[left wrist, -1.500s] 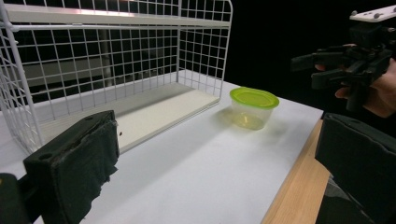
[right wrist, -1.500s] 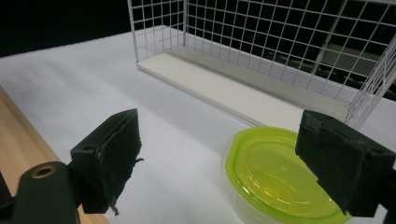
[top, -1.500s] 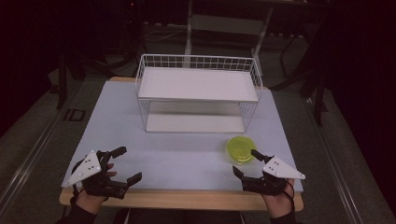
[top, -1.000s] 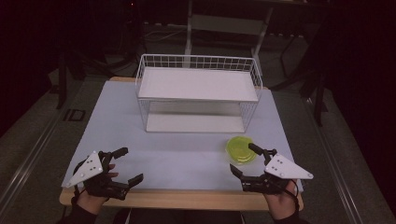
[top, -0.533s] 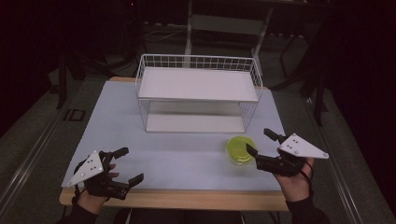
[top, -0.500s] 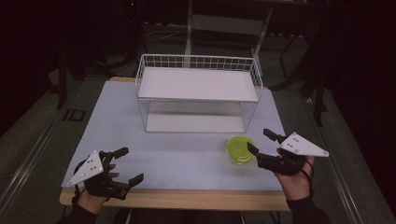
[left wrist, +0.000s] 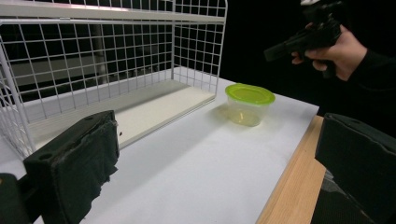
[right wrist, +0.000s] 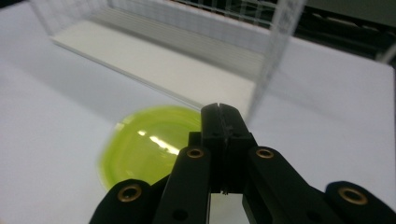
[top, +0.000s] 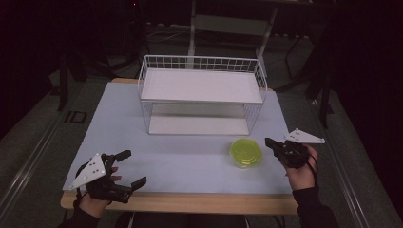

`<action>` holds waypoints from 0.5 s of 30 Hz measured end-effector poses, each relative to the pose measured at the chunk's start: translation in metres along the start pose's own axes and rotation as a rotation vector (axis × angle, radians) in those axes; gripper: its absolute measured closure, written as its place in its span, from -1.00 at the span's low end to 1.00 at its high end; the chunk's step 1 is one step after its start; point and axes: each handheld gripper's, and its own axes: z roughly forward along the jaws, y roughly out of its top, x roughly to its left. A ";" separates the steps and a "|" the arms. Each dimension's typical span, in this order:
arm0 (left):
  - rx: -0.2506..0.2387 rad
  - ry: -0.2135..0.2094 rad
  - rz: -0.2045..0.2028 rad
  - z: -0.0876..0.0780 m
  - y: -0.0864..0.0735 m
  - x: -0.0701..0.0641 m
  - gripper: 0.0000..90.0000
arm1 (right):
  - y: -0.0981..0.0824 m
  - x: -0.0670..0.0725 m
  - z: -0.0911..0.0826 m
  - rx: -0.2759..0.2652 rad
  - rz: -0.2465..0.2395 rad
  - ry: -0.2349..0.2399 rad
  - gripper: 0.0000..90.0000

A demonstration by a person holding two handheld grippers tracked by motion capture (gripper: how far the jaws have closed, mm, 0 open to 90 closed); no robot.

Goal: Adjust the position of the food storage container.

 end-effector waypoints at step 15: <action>0.005 -0.002 0.009 0.000 0.000 -0.001 -0.99 | -0.045 -0.025 0.045 0.174 0.105 -0.049 1.00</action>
